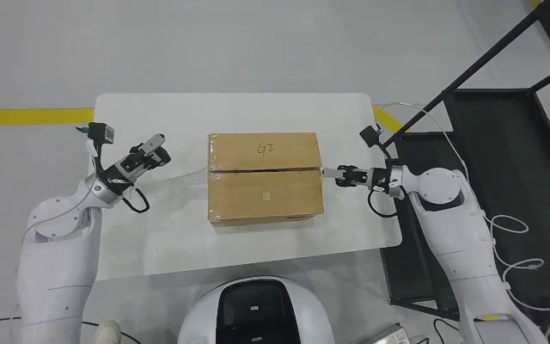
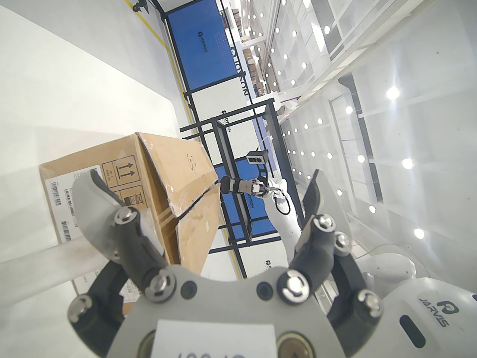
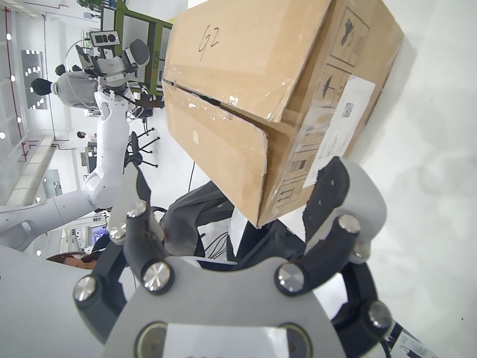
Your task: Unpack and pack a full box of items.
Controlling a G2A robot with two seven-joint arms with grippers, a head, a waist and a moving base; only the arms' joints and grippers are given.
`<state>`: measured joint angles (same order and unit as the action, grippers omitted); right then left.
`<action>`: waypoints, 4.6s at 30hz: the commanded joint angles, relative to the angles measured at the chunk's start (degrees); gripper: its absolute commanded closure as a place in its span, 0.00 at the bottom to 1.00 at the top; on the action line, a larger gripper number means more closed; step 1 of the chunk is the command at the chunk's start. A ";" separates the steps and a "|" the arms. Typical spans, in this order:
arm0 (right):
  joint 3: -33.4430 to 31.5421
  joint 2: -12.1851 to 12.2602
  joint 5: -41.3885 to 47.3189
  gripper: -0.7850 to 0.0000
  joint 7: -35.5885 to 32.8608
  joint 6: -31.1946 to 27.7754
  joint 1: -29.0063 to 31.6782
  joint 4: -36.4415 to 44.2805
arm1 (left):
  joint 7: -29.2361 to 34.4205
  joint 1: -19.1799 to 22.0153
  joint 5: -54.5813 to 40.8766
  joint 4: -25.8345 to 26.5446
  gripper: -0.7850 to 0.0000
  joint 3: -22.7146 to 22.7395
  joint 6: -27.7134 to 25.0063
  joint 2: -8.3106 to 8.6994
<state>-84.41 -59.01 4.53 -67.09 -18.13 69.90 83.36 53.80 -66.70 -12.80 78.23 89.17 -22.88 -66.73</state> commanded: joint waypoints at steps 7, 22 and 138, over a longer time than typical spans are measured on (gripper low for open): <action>4.98 -0.01 3.24 0.00 -9.52 -5.46 -5.74 -5.83 | 0.00 0.00 0.00 0.00 0.00 0.00 0.00 0.00; 11.33 -0.17 7.18 0.00 -10.69 -8.37 -12.56 -13.46 | 0.00 0.00 0.00 0.00 0.00 0.00 0.00 0.00; 37.27 11.91 9.16 0.00 -2.52 -7.98 -9.01 4.97 | 0.00 0.00 0.00 0.00 0.00 0.00 0.00 0.00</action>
<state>-47.52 -46.94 14.57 -70.39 -26.18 60.84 88.33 53.80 -66.70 -12.80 78.23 89.17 -22.88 -66.73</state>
